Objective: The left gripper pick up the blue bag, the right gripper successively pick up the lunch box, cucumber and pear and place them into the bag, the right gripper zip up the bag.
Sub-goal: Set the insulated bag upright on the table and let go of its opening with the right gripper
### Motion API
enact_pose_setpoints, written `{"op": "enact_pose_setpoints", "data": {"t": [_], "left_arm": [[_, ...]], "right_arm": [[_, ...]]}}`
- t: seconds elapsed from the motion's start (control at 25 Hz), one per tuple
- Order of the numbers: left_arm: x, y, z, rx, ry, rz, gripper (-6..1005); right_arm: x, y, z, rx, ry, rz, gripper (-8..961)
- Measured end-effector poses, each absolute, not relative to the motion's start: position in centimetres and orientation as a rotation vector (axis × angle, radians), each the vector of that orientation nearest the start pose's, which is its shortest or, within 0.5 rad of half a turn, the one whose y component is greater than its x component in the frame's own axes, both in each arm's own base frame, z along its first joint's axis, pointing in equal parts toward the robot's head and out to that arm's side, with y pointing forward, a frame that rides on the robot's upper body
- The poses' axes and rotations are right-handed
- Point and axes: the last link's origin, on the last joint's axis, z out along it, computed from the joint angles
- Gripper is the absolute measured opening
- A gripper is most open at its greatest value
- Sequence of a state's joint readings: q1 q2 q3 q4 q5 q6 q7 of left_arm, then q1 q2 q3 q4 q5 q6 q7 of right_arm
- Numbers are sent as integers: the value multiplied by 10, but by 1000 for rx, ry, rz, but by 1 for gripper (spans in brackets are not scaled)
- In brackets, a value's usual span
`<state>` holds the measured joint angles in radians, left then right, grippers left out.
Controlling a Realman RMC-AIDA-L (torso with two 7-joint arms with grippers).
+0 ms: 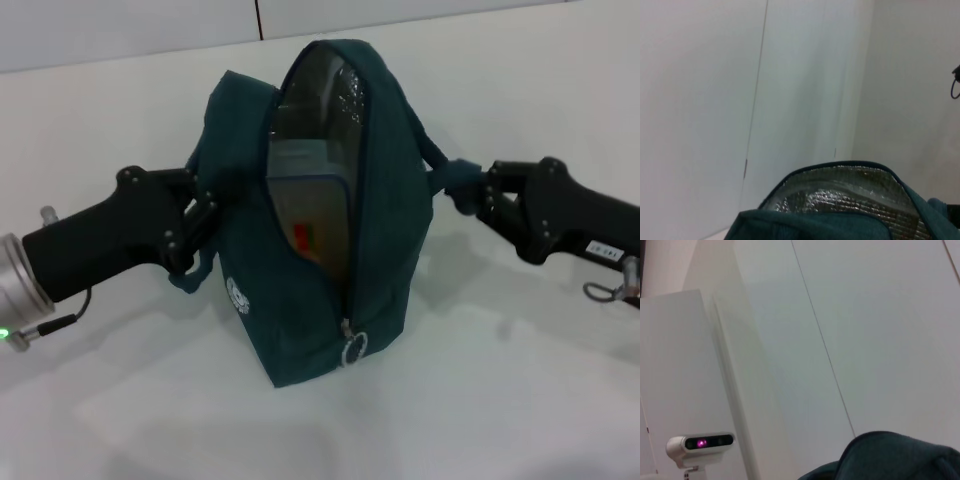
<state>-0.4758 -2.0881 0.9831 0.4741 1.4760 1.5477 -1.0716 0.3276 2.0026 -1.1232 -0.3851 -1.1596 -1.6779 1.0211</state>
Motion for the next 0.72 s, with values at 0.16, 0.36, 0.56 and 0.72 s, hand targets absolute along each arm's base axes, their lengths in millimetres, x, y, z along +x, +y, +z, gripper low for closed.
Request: {"op": "enact_pose_setpoints", "data": {"t": [0.16,0.36,0.56,0.72], "left_arm": [[-236,313,-29,-2608,-400,-1085,63],[-238,312,-29,-2595,-421,-1093,221],[-237,312,-31,-2600,-426,-1095,329],[-238,311,-32,-2600,-418,-1094,406]], "right_arm": [[277,270,3,-2415,514,1270,104],[278,269,3,-2407,517,1276,115],[278,263,6,-2397,455,1289,159],[279,260,8,-2386,425,1298,222]]}}
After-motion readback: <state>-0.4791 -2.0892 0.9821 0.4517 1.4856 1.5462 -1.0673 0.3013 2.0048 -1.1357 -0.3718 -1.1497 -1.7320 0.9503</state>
